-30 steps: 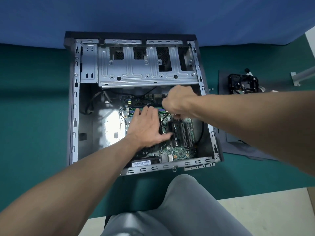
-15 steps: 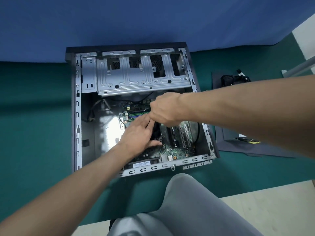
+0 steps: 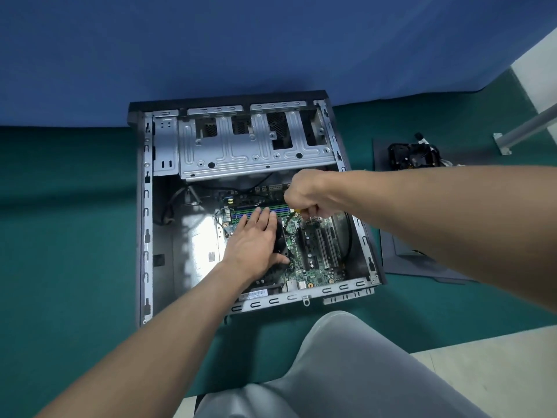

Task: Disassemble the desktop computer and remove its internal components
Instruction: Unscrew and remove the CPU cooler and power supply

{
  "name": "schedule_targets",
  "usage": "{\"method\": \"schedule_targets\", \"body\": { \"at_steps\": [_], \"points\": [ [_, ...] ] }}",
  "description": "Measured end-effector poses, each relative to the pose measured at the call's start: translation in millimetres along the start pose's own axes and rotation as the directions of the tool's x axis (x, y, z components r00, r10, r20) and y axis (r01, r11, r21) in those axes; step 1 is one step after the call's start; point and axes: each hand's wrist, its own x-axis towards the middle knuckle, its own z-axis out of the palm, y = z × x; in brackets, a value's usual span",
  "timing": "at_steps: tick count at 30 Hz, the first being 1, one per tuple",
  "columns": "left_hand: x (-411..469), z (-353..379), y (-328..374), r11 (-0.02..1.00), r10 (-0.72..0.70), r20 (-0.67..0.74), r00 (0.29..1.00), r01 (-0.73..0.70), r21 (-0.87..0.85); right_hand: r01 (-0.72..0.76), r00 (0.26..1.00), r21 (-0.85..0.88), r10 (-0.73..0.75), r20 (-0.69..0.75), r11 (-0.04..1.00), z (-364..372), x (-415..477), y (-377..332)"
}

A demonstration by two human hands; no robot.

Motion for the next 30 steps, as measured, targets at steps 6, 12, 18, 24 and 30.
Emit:
{"method": "schedule_targets", "body": {
  "at_steps": [6, 12, 18, 24, 30],
  "points": [
    [1.2, 0.6, 0.1, 0.999, -0.005, 0.004, 1.000, 0.005, -0.032, 0.400, 0.755, -0.915, -0.584, 0.297, 0.052, -3.6, -21.2, -2.8],
    [0.4, 1.3, -2.2, 0.998, 0.002, -0.021, 1.000, -0.003, -0.059, 0.456, 0.820, -0.735, -0.558, 0.128, 0.501, -5.1, -4.7, -13.0],
    [-0.5, 3.2, -2.9, 0.995, 0.007, -0.038, 0.999, -0.010, -0.096, -0.081, 0.984, -0.054, 0.089, 0.156, 0.995, 3.1, 9.7, -17.1],
    [-1.6, 3.4, -3.8, 0.993, 0.025, -0.048, 0.999, -0.030, -0.112, 0.392, 0.834, -0.881, -0.507, 0.218, 0.266, 0.2, -7.8, -7.0],
    [-1.8, 4.0, -4.6, 0.993, 0.022, -0.055, 0.998, -0.029, -0.119, 0.420, 0.778, -0.870, -0.597, 0.198, 0.259, -1.7, -7.9, -0.1]
  ]
}}
